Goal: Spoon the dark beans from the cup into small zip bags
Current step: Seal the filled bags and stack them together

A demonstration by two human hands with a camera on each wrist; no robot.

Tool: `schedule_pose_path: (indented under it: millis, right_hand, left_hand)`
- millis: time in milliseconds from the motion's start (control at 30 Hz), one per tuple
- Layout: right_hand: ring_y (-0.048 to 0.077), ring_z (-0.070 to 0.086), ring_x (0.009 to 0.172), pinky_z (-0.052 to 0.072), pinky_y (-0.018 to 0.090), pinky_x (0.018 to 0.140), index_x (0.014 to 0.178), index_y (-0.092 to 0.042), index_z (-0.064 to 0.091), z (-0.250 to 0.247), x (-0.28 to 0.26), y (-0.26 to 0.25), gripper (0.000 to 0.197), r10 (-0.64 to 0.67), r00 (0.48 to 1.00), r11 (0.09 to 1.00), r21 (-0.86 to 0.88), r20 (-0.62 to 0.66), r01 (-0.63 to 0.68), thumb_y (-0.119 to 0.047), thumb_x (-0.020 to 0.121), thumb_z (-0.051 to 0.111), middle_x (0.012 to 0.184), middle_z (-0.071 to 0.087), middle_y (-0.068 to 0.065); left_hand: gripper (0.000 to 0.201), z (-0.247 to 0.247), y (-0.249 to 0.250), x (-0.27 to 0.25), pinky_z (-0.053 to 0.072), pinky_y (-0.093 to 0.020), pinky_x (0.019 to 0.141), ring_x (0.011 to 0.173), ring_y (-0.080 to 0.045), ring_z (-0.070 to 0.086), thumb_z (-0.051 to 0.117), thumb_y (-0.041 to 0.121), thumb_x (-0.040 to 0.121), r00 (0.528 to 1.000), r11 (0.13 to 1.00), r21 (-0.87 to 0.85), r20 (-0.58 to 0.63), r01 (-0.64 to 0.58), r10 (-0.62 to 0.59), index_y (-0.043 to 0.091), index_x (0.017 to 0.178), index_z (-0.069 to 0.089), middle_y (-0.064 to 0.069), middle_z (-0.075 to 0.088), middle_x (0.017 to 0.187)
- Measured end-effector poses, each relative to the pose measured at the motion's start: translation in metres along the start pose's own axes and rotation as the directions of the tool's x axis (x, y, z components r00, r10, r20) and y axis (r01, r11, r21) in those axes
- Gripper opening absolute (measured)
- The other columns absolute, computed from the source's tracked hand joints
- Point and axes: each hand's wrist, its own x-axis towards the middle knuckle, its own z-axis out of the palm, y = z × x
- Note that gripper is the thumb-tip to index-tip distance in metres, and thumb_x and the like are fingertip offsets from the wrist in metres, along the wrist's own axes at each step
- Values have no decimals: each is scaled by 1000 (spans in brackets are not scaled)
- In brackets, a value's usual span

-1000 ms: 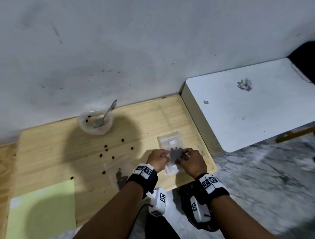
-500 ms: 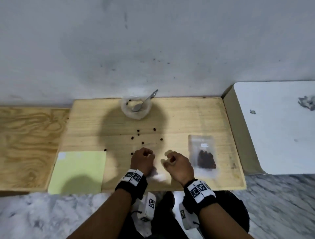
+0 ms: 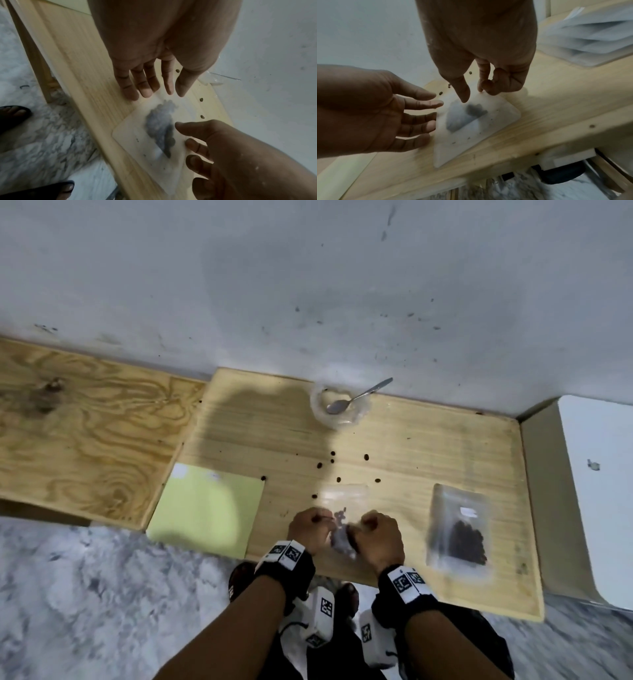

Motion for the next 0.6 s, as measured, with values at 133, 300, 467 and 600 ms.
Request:
schedule_pose_path:
  millis: [133, 300, 467, 600]
  right_hand:
    - [23, 61, 100, 48, 30, 82, 115, -22, 57, 0, -8, -3, 43, -4, 999, 1000, -1, -43, 4, -39, 79, 74, 111, 62, 1]
    - [21, 62, 98, 49, 32, 80, 120, -24, 56, 6, -16, -1, 49, -15, 999, 998, 66, -34, 17, -27, 75, 77, 113, 63, 1]
    - [16, 62, 100, 44, 21, 78, 113, -24, 61, -2, -16, 3, 46, -53, 997, 988, 142, -48, 59, -11, 72, 77, 106, 63, -6]
    - [17, 62, 102, 52, 30, 88, 96, -28, 65, -14, -13, 5, 42, -98, 993, 948, 297, -68, 114, -2, 69, 83, 103, 67, -7]
  left_hand:
    - [25, 0, -3, 5, 48, -22, 84, 94, -15, 66, 75, 5, 73, 1000, 999, -43, -2, -21, 21, 29, 74, 68, 5, 72, 93]
    - [41, 0, -6, 8, 53, -22, 80, 86, -13, 64, 70, -5, 76, 991, 993, -17, 61, -119, 119, 35, 80, 70, 3, 70, 94]
    - [48, 2, -3, 7, 43, -11, 56, 65, -7, 58, 52, -14, 79, 980, 982, 22, 73, -189, 187, 28, 83, 76, 5, 69, 83]
    - [43, -6, 10, 5, 46, -8, 70, 82, -7, 63, 51, -21, 76, 967, 970, -72, 88, -231, 237, 10, 90, 78, 1, 73, 93]
